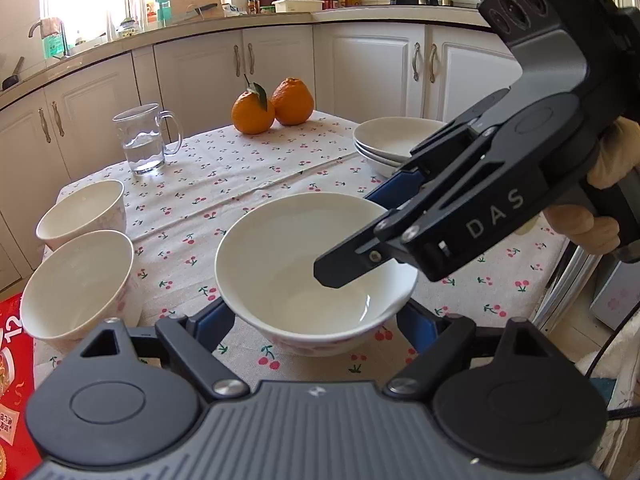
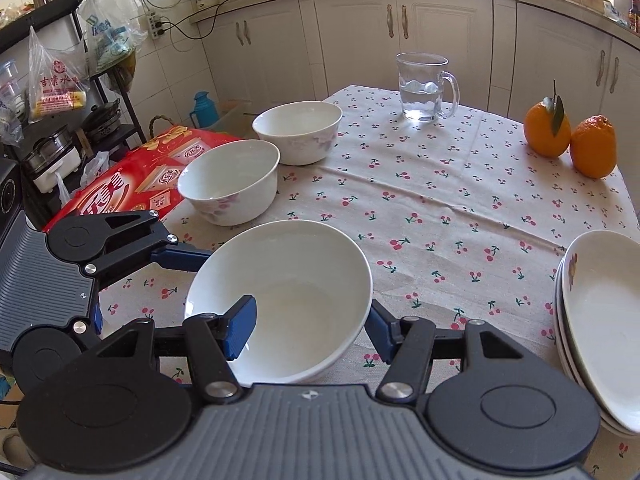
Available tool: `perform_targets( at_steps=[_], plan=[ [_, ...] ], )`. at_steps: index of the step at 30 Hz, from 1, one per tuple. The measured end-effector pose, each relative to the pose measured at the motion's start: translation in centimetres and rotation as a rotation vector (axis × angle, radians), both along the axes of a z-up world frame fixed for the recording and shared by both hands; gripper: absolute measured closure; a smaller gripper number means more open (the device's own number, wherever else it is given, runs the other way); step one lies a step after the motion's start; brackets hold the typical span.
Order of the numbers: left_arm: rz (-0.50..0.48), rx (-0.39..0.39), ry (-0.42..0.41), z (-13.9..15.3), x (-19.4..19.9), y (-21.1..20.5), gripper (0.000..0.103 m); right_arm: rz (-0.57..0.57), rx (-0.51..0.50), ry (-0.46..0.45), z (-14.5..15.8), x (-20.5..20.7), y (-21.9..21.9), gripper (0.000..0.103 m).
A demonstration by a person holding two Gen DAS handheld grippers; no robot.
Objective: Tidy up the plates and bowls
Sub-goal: 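Carry the bowl with the right gripper toward the plate stack and lower it, then open the right gripper to release the bowl on the table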
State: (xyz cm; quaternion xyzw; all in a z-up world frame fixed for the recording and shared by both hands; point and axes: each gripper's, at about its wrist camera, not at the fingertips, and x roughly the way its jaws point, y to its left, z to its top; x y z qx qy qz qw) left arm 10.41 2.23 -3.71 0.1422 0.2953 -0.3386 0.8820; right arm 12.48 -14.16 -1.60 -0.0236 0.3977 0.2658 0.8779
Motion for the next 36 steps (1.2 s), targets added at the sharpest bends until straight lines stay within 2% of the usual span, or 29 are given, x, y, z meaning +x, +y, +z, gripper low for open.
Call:
perform_targets(
  at_steps=[15,17,19,21,25,30,36],
  plan=[
    [-0.025,-0.014,0.018,-0.4,0.8,-1.2,0.015,-0.063,0.026,0.026,-0.7,0.5,-1.5,0.035],
    [-0.025,-0.012,0.015,-0.5,0.8,-1.2,0.015,-0.058,0.039,0.027,-0.8,0.5,-1.6,0.028],
    [-0.023,-0.009,0.016,-0.6,0.7,-1.3,0.014,-0.059,0.055,0.011,-0.6,0.4,-1.6,0.006],
    [-0.018,-0.02,0.02,-0.5,0.5,-1.1,0.013,-0.066,0.066,-0.01,-0.4,0.2,-1.6,0.0],
    [-0.001,-0.039,0.015,0.0,0.2,-0.3,0.008,-0.059,0.094,-0.004,-0.3,0.2,-1.7,0.0],
    [0.03,-0.041,0.008,0.7,-0.8,1.0,0.008,-0.047,0.112,-0.027,0.2,-0.1,-1.8,0.0],
    [0.078,-0.02,-0.01,1.2,-1.7,2.7,0.008,0.022,0.029,-0.145,2.1,-1.3,-0.2,0.0]
  ],
)
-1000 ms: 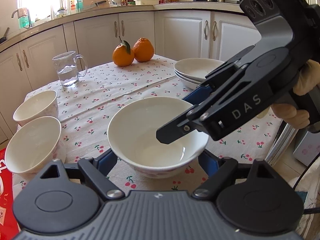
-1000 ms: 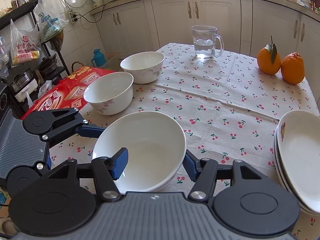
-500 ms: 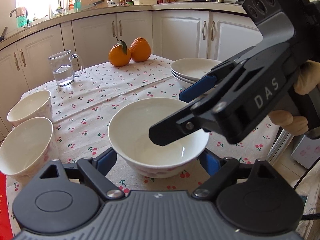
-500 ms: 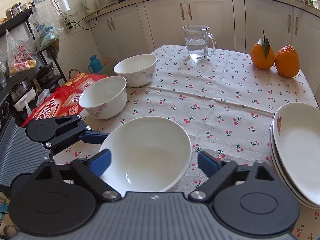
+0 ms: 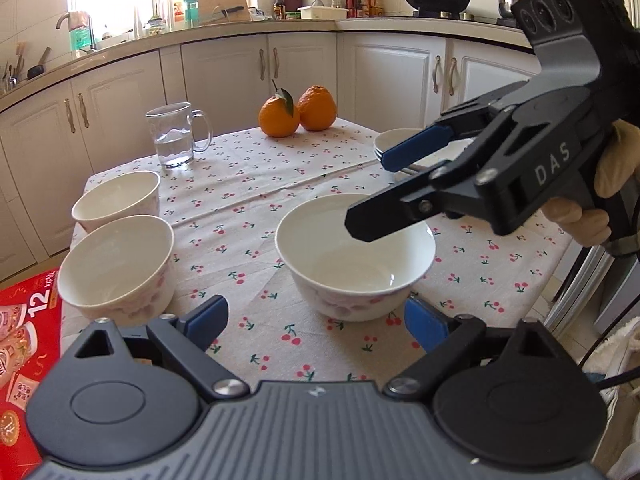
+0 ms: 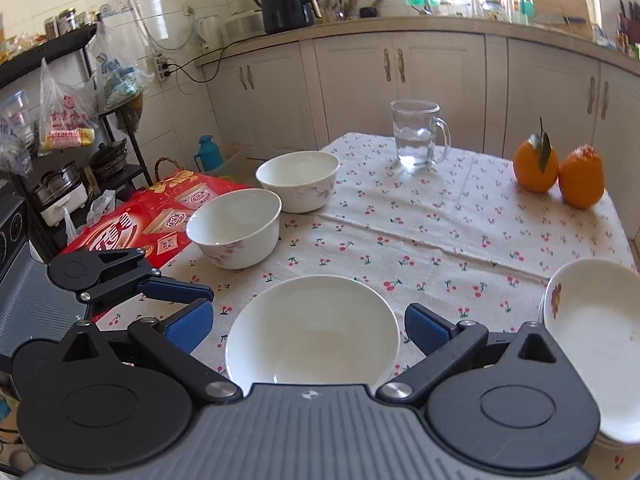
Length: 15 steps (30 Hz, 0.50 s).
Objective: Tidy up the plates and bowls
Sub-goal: 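Open the right gripper to release the bowl on the table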
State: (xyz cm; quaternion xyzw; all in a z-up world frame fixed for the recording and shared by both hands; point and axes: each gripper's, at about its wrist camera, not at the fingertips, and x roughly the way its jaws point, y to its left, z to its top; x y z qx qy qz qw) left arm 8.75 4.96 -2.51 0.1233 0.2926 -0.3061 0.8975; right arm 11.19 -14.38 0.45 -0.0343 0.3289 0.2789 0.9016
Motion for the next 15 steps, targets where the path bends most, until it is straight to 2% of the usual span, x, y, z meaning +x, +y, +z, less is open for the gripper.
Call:
perform_targets(
  at_steps=[8,15],
  plan=[
    [0.085,0.022,-0.034,0.6,-0.4,2.5,0.008,0.019,-0.058,-0.013,1.5,0.9,1.8,0.0],
    [0.182,0.029,-0.047,0.3,0.8,5.0,0.008,0.079,-0.208,-0.074,1.8,1.4,5.0,0.0]
  ],
)
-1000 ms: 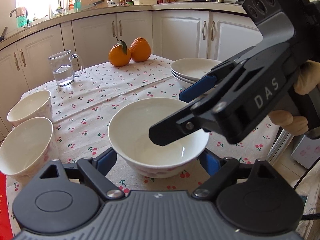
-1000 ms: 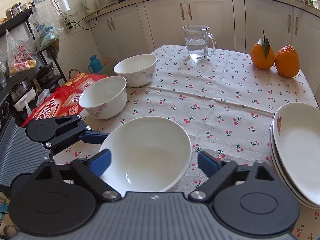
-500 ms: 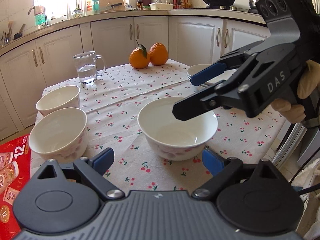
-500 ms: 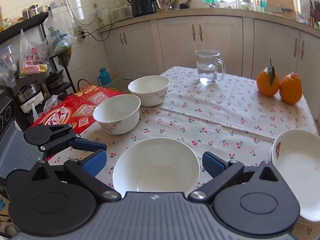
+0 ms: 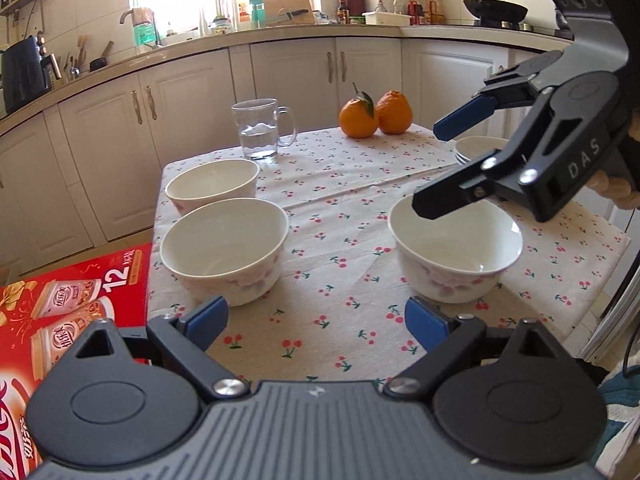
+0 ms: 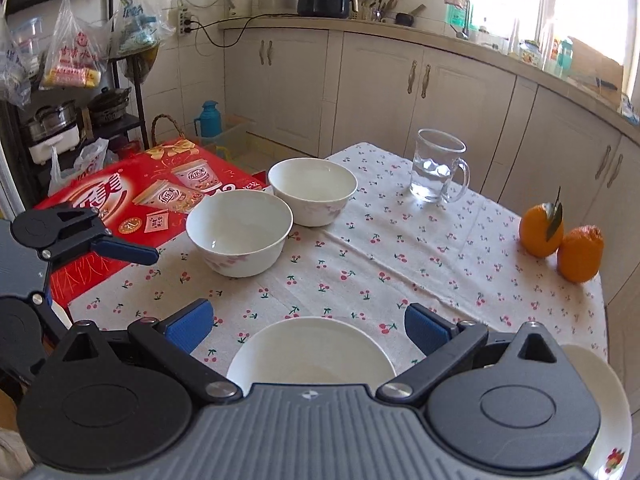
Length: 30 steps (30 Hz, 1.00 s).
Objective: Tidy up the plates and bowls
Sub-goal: 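Open the right gripper to release the bowl on the table, then grasp the rim of a second white bowl with the right gripper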
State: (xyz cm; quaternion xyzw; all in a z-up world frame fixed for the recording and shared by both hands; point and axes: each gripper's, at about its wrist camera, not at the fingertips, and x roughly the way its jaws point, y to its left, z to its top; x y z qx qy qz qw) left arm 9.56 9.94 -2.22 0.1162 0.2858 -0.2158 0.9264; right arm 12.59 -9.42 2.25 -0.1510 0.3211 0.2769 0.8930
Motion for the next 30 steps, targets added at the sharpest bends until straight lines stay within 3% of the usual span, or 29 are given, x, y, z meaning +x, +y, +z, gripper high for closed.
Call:
perform_targets(
  at_steps=[7,21,30],
  plan=[
    [0.07,0.018,-0.019,-0.5,2.3,1.7,0.008,0.124,-0.01,0.038,0.1,1.9,3.1,0.0],
    [0.097,0.007,0.001,-2.0,5.9,2.6,0.008,0.203,0.037,0.153,-1.2,8.6,6.7,0.001],
    [0.103,-0.023,-0.002,-2.2,7.1,2.7,0.009,0.203,0.073,0.252,-2.5,12.9,8.0,0.013]
  ],
)
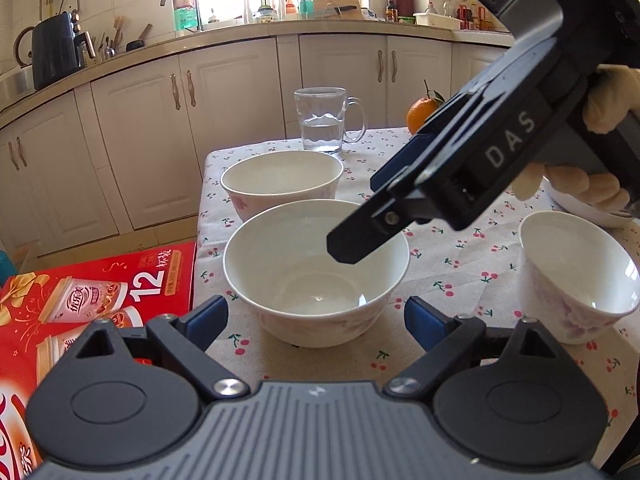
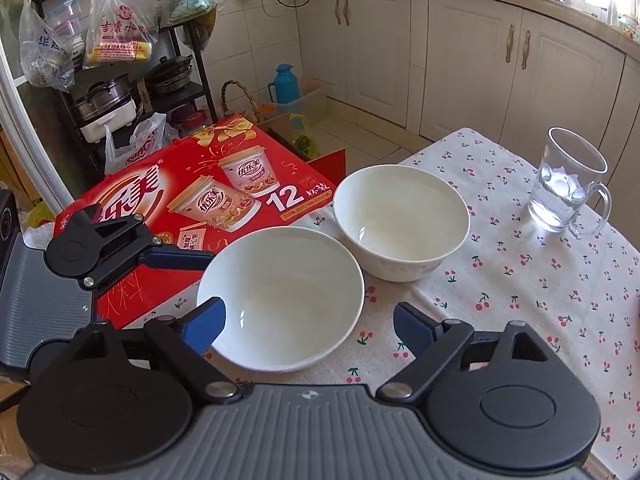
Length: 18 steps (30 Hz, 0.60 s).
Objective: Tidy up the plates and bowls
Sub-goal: 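Grasp the rim of a second white bowl with the right gripper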
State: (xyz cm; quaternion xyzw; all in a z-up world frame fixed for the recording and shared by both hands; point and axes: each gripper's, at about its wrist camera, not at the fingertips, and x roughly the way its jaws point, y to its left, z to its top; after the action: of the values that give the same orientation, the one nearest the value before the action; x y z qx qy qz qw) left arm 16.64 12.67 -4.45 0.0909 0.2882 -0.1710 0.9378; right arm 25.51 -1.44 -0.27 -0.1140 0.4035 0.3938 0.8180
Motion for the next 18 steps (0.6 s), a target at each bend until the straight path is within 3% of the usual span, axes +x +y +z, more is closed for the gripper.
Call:
perform_targets(
  at_steps=[18],
  plan=[
    [-0.006,-0.022,-0.003,-0.1,1.1,0.0,0.015,0.005,0.011,0.084,-2.0,2.3,1.3,0.036]
  ],
)
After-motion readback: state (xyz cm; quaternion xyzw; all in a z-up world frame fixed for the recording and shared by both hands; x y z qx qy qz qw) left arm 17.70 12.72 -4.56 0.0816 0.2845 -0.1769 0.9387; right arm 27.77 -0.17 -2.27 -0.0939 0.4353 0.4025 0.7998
